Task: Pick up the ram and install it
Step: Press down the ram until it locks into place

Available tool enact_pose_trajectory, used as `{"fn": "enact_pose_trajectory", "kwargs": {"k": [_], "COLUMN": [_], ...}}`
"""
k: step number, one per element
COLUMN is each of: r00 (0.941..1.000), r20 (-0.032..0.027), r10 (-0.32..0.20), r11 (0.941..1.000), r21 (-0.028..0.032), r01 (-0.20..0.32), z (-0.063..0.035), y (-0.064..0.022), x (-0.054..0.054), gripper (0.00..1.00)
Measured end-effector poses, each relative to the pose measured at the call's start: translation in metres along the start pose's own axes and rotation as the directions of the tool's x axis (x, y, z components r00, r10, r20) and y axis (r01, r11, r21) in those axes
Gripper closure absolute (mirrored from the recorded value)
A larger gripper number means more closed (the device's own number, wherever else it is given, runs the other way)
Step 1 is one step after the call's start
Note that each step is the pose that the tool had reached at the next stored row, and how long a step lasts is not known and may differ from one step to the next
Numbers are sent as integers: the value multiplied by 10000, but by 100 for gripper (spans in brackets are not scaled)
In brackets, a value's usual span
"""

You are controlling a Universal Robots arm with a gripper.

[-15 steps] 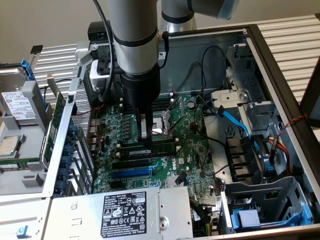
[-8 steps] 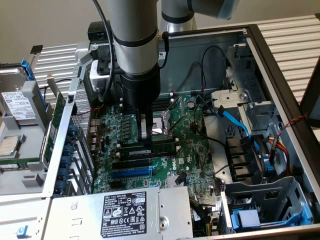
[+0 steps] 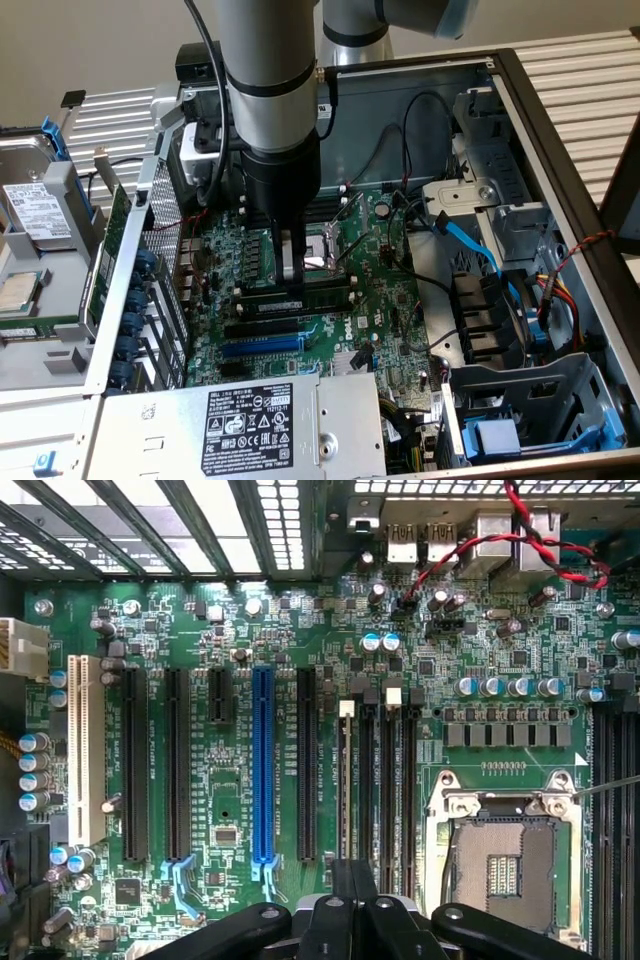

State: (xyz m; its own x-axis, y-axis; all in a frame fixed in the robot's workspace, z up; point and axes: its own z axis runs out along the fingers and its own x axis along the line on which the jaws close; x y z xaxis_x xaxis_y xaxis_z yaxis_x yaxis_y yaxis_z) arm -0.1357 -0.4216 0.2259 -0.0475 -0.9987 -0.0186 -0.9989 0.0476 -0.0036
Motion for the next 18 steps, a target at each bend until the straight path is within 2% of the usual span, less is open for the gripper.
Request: {"fn": "enact_pose_trajectory", "kwargs": {"k": [7, 8, 10, 15, 18], "r00": [10000, 10000, 10000, 10000, 10000], "r20": [15, 28, 8, 8, 8], "r10": [2, 4, 5, 1, 2], "r11": [10000, 10000, 10000, 10000, 10000], "r21": [4, 10, 2, 2, 2], "r01": [-2, -4, -5, -1, -2], "z": [1, -17, -73, -211, -241], "y": [15, 16, 17, 15, 15], "x": [-2, -3, -2, -4, -5], "gripper": [89, 89, 89, 89, 89]}}
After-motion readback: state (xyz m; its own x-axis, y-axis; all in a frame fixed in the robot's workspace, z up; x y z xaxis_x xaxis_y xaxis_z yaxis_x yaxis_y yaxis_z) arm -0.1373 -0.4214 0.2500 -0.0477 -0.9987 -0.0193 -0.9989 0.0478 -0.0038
